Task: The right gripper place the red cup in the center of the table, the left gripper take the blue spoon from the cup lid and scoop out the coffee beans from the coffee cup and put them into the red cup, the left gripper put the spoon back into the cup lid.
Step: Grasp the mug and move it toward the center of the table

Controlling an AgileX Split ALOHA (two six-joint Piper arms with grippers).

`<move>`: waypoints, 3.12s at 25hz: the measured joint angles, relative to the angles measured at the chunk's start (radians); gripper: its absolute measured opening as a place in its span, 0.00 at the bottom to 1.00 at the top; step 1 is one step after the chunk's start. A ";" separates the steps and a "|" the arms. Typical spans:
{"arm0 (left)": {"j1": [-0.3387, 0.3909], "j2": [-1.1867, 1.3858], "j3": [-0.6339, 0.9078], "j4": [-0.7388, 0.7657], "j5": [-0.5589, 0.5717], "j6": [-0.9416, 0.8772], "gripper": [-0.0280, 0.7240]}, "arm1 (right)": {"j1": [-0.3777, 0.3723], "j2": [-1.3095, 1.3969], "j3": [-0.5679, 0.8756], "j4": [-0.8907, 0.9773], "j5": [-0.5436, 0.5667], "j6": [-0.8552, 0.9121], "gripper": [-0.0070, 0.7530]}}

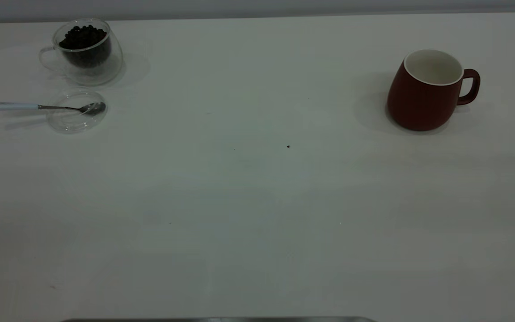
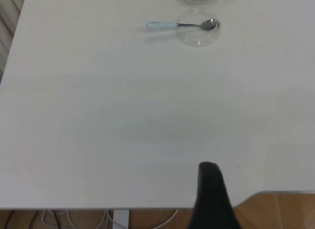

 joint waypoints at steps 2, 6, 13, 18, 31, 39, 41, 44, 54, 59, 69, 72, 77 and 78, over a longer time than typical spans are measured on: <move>0.000 0.000 0.000 0.000 0.000 0.000 0.81 | 0.000 0.000 0.000 0.000 0.000 0.000 0.79; 0.000 0.000 0.000 0.000 0.000 0.000 0.81 | 0.000 0.000 0.000 0.000 0.000 0.000 0.79; 0.000 0.000 0.000 0.000 0.000 0.000 0.81 | 0.000 0.000 0.000 0.000 0.000 0.000 0.79; 0.000 0.000 0.000 0.000 0.000 0.000 0.81 | 0.000 0.000 0.000 0.000 0.000 0.000 0.79; 0.000 0.000 0.000 0.000 0.000 0.000 0.81 | 0.000 0.000 0.000 0.000 0.000 0.000 0.79; 0.000 0.000 0.000 0.000 0.000 0.001 0.81 | 0.000 0.000 0.000 0.000 0.000 0.000 0.79; 0.000 0.000 0.000 0.000 0.000 0.001 0.81 | 0.000 0.000 0.000 0.000 0.000 -0.004 0.79; 0.000 0.000 0.000 0.000 0.000 0.001 0.81 | 0.000 0.000 0.000 0.000 -0.001 -0.016 0.79; 0.000 0.000 0.000 0.000 0.000 0.001 0.81 | 0.000 0.264 -0.073 -0.043 -0.012 -0.074 0.79; 0.000 0.000 0.000 0.000 0.000 0.001 0.81 | 0.000 0.586 -0.169 -0.045 -0.056 -0.201 0.79; 0.000 0.000 0.000 0.000 0.000 0.001 0.81 | 0.000 1.112 -0.331 0.079 -0.198 -0.569 0.79; 0.000 0.000 0.000 0.000 0.000 0.000 0.81 | 0.000 1.241 -0.374 0.112 -0.235 -0.637 0.79; 0.000 0.000 0.000 0.000 0.000 0.000 0.81 | 0.012 1.448 -0.441 0.167 -0.282 -0.751 0.79; 0.000 0.000 0.000 0.000 0.000 0.000 0.81 | 0.025 1.480 -0.454 0.167 -0.288 -0.774 0.79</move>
